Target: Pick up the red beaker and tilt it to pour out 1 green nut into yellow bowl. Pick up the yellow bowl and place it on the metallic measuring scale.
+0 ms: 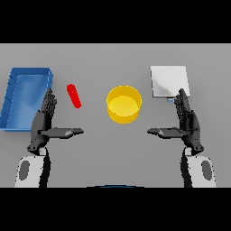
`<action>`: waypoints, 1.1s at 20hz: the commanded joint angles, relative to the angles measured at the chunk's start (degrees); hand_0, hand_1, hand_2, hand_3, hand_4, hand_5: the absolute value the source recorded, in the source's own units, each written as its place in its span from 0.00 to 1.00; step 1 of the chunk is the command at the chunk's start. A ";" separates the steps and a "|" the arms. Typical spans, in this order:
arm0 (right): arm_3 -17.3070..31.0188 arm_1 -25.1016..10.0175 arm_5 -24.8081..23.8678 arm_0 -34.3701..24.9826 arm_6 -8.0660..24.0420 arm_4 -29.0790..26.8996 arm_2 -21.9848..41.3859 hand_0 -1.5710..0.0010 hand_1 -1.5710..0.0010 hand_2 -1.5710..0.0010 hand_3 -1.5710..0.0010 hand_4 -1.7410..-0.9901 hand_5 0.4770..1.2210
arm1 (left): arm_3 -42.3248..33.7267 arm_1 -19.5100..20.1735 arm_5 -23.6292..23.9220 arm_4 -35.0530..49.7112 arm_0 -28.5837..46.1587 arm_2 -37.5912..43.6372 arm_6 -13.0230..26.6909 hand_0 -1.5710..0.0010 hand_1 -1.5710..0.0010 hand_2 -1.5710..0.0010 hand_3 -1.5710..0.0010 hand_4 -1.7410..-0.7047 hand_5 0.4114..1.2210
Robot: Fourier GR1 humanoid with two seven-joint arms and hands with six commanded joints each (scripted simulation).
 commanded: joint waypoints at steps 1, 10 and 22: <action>0.06 0.00 -0.08 -0.10 0.04 -0.02 -0.03 1.00 1.00 1.00 1.00 0.89 0.14 | -0.14 0.03 -0.02 0.05 0.20 -0.01 -0.13 1.00 1.00 1.00 1.00 0.58 0.31; -3.99 -3.97 -4.74 2.71 -5.80 15.20 6.20 1.00 1.00 1.00 1.00 0.90 0.13 | -12.16 3.97 -1.98 -6.83 9.67 -6.61 -1.37 1.00 1.00 1.00 1.00 0.58 0.31; -6.53 -4.39 -0.55 3.15 -5.03 10.80 6.00 1.00 1.00 1.00 1.00 0.70 0.20 | 1.21 4.31 -2.34 -7.03 -2.10 -3.99 3.89 1.00 1.00 1.00 1.00 0.54 0.29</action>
